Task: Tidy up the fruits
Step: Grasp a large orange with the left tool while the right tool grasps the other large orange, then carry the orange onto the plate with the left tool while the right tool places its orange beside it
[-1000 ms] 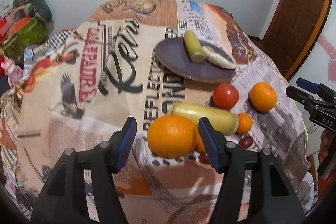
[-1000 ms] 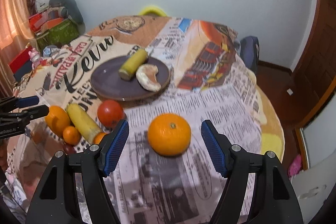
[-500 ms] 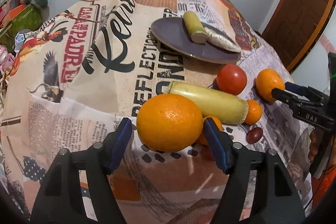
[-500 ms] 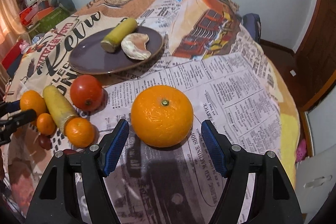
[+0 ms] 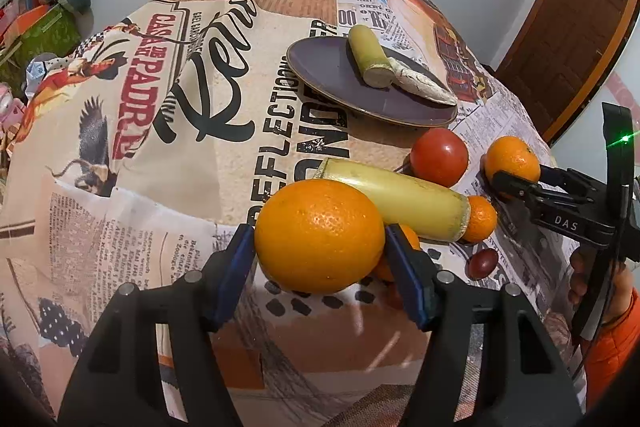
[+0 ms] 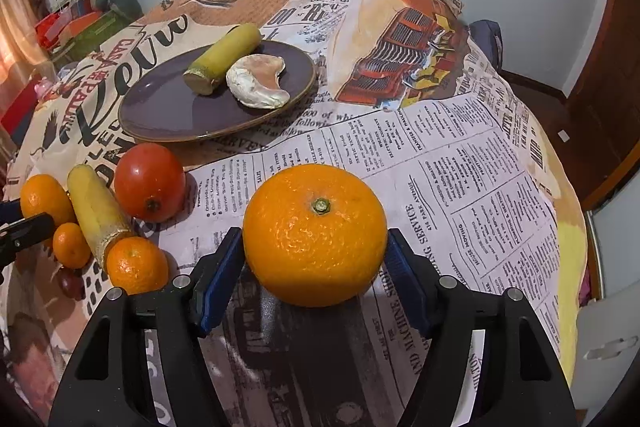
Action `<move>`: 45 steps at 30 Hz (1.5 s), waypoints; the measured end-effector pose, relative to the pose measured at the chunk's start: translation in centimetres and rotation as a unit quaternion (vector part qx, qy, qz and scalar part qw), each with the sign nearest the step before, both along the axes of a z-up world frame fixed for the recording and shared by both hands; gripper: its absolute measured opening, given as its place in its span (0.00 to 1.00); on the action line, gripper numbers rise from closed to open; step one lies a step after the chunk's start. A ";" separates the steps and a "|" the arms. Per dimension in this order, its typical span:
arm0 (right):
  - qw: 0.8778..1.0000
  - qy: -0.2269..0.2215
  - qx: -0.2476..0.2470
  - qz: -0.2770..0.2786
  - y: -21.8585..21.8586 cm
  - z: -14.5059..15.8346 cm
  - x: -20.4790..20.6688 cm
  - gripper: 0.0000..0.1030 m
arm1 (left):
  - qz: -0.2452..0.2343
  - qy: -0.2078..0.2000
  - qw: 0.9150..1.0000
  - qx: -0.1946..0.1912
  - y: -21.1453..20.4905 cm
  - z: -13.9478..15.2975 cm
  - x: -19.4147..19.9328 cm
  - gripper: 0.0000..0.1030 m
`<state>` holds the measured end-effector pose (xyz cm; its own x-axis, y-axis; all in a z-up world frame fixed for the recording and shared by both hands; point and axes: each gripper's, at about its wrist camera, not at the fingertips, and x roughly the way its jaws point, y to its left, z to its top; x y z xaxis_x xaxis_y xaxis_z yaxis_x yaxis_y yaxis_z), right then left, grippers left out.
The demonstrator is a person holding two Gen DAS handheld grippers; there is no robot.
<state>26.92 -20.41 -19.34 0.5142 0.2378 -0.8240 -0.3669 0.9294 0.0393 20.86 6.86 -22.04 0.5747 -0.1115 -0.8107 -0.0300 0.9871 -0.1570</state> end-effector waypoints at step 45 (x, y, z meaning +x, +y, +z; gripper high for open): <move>0.988 -0.125 0.062 0.059 6.1 8.7 2.6 0.64 | 0.002 -0.132 0.991 0.015 0.1 8.9 5.8 0.63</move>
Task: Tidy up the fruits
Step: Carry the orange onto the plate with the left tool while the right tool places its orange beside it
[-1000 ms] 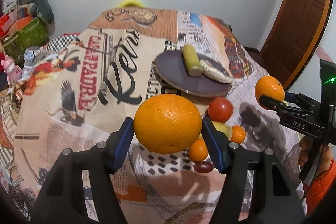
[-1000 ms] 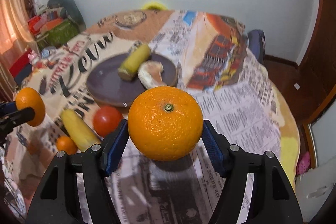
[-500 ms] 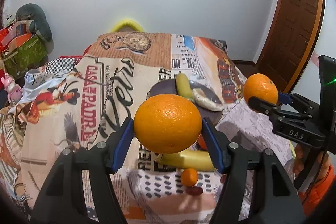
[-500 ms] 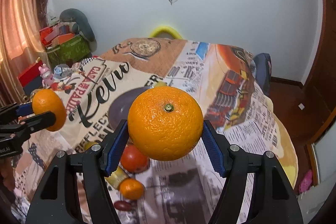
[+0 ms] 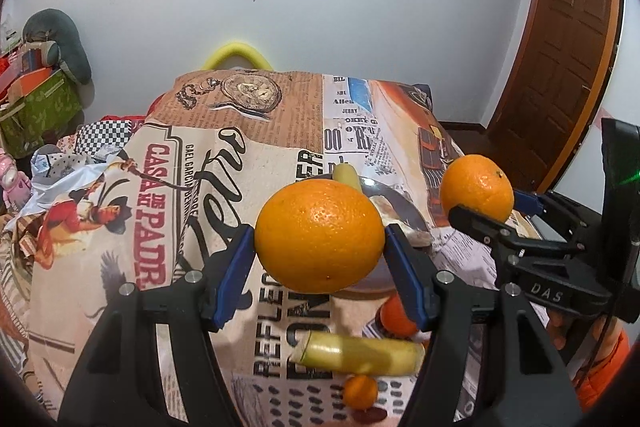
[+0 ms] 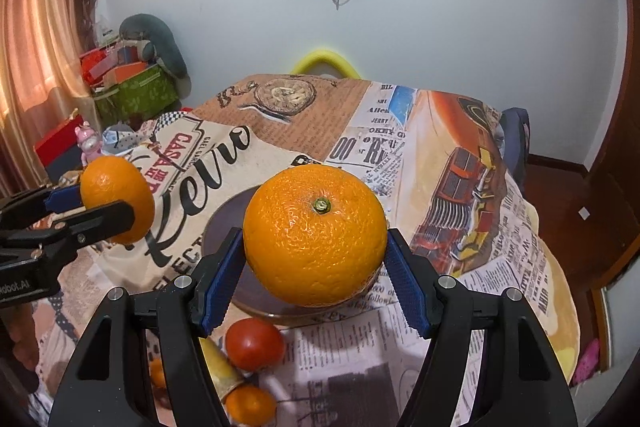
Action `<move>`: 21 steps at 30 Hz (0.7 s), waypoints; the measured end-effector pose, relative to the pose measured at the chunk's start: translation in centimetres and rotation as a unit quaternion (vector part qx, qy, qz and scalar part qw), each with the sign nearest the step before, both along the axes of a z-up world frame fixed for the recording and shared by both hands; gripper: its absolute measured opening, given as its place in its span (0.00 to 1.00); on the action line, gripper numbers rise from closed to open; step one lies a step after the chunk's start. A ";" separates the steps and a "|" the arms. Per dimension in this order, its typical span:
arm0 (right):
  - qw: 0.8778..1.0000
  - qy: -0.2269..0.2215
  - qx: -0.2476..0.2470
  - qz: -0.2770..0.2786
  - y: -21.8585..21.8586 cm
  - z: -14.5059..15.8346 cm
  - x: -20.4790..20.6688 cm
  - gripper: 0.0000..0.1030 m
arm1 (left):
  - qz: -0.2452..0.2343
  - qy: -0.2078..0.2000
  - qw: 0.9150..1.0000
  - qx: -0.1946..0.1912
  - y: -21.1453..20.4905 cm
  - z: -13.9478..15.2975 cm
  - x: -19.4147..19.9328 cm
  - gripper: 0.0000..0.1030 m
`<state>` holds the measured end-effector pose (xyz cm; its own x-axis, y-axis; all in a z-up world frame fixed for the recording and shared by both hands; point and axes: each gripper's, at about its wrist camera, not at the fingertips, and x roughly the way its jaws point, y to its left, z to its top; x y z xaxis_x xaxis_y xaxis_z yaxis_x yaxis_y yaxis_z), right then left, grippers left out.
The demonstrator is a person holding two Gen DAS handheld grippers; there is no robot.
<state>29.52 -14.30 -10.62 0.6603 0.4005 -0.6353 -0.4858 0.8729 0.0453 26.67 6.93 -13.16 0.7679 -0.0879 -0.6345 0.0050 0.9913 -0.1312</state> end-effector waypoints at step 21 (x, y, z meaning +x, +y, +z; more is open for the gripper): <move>0.997 0.056 -0.035 0.033 2.7 -5.2 3.1 0.64 | 0.001 0.090 0.996 -0.004 1.2 -6.6 7.6 0.63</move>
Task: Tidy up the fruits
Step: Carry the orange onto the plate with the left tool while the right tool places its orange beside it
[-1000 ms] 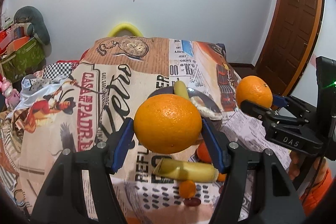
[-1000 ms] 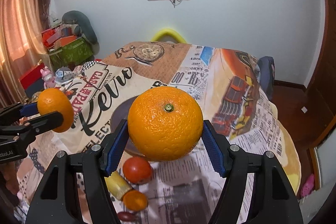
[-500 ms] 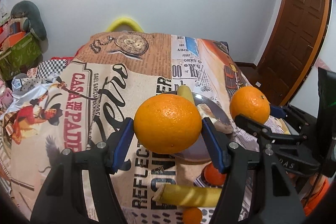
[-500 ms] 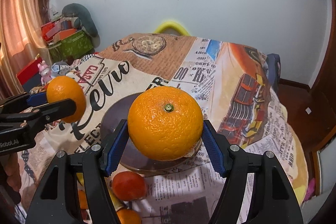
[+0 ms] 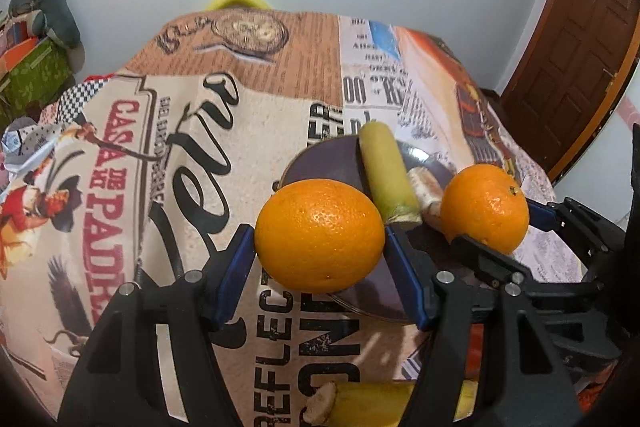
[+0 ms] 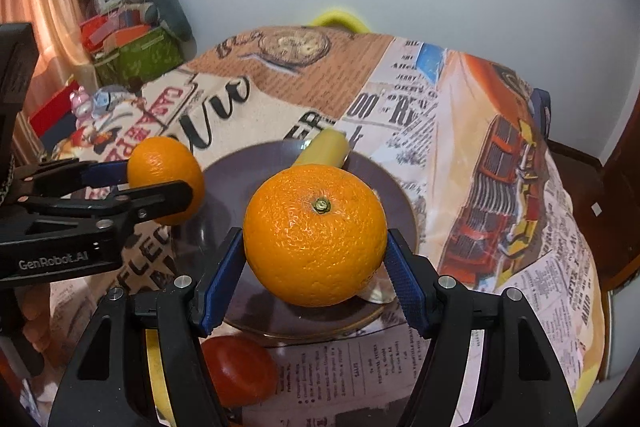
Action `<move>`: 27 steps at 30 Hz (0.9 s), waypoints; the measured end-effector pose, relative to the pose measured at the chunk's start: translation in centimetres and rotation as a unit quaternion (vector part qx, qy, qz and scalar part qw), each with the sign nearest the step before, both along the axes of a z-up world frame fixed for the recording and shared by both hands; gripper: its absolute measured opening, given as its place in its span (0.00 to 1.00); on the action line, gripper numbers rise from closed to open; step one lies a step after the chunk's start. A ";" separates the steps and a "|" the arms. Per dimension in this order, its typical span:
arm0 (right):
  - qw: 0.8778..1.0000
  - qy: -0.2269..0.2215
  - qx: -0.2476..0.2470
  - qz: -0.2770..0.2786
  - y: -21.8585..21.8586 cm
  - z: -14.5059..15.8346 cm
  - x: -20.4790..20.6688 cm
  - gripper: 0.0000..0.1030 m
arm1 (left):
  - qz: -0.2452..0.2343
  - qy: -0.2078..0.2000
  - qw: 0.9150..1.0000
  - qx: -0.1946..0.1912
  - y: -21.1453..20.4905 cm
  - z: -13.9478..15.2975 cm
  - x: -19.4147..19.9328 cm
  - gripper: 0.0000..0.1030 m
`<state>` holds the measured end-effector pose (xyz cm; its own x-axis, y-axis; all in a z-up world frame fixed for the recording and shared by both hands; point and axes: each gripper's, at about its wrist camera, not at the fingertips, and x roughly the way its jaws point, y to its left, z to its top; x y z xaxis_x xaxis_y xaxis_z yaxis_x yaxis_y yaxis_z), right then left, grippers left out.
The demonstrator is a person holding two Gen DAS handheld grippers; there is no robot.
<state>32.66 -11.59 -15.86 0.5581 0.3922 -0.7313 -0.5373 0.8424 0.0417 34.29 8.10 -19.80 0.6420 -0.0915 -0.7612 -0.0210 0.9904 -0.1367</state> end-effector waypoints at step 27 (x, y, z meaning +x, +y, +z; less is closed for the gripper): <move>1.000 0.006 -0.018 0.016 -0.4 0.0 -1.5 0.66 | -0.014 0.004 1.000 0.001 -0.9 1.1 -1.1 0.64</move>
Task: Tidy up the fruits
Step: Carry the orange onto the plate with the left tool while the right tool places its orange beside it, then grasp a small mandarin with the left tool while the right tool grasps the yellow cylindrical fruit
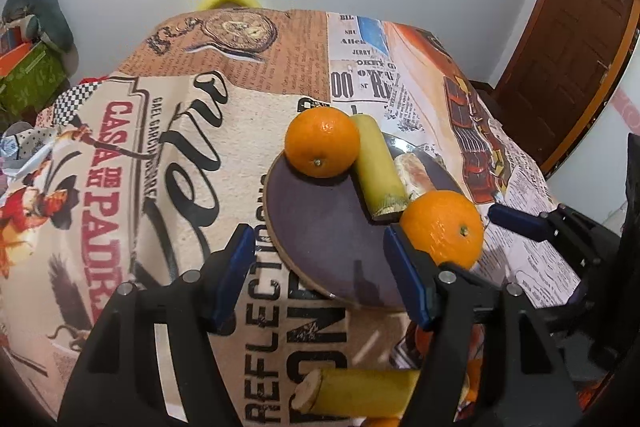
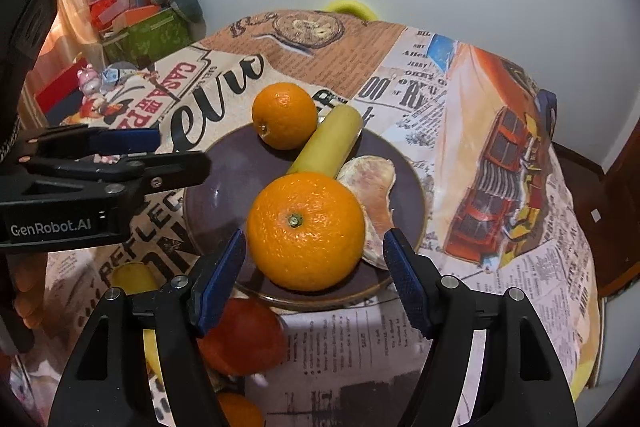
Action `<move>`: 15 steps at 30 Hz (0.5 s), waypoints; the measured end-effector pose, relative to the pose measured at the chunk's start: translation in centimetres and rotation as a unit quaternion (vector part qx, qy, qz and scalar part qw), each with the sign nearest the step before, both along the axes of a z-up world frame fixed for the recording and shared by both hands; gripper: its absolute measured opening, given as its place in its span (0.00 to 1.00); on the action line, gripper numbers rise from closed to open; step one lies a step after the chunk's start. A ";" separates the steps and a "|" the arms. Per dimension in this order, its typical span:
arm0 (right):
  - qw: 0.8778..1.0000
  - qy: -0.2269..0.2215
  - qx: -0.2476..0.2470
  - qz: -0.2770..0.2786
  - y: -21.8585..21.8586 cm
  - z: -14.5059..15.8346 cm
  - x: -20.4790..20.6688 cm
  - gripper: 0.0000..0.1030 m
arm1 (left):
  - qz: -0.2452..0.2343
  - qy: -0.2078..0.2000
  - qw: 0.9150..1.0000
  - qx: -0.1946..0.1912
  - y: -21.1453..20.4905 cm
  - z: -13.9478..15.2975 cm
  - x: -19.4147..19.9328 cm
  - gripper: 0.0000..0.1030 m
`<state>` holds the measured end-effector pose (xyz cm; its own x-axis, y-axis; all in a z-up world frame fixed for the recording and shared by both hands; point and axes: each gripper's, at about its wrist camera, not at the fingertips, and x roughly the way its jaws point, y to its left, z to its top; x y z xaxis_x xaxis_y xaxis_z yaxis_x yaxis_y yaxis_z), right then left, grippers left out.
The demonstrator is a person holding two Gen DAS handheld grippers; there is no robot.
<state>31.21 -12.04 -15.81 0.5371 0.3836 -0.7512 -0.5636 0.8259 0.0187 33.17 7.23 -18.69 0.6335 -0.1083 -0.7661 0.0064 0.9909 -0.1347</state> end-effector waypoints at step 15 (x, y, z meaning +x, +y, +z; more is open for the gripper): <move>1.000 -0.023 0.000 -0.017 -2.9 3.4 -4.5 0.67 | -0.004 -0.012 1.000 0.021 -0.8 2.9 -7.4 0.64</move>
